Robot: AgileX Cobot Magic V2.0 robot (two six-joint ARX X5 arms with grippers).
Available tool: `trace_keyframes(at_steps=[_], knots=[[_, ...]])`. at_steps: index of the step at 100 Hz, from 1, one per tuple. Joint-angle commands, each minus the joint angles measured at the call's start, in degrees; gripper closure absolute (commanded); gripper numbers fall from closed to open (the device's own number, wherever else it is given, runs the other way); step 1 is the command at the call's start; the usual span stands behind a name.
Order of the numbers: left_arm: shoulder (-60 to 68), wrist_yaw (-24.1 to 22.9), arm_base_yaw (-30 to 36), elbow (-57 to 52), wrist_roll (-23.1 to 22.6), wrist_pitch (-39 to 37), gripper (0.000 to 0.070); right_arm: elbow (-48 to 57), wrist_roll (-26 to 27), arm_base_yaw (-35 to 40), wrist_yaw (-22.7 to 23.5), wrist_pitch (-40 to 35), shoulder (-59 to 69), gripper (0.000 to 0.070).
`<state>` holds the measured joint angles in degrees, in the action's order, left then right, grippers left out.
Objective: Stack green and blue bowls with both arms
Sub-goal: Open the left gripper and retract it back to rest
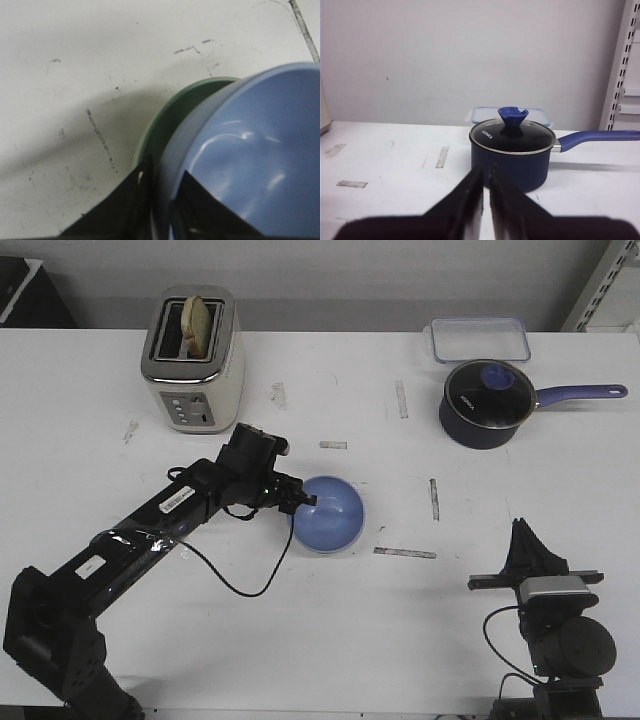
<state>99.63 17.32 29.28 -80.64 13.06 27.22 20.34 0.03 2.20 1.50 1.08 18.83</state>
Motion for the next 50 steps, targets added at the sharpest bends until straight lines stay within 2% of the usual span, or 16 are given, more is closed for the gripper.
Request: trace_keyframes(at_steps=[1, 18, 21, 30, 50], knots=[[0.7, 0.3, 0.4, -1.5, -0.1, -0.5, 0.053, 0.3, 0.5, 0.1, 0.0, 0.6, -0.1, 0.0688], [0.3, 0.3, 0.4, -1.5, -0.1, -0.6, 0.0523, 0.3, 0.5, 0.1, 0.0, 0.6, -0.1, 0.0688], [0.0, 0.3, 0.4, -1.5, -0.1, -0.6, 0.0507, 0.3, 0.5, 0.1, 0.0, 0.6, -0.1, 0.0688], [-0.9, 0.3, 0.4, -1.5, -0.1, -0.6, 0.0401, 0.3, 0.5, 0.1, 0.0, 0.6, -0.1, 0.0687], [-3.8, 0.3, 0.4, -1.5, -0.1, -0.6, 0.0383, 0.3, 0.5, 0.1, 0.0, 0.6, -0.1, 0.0687]])
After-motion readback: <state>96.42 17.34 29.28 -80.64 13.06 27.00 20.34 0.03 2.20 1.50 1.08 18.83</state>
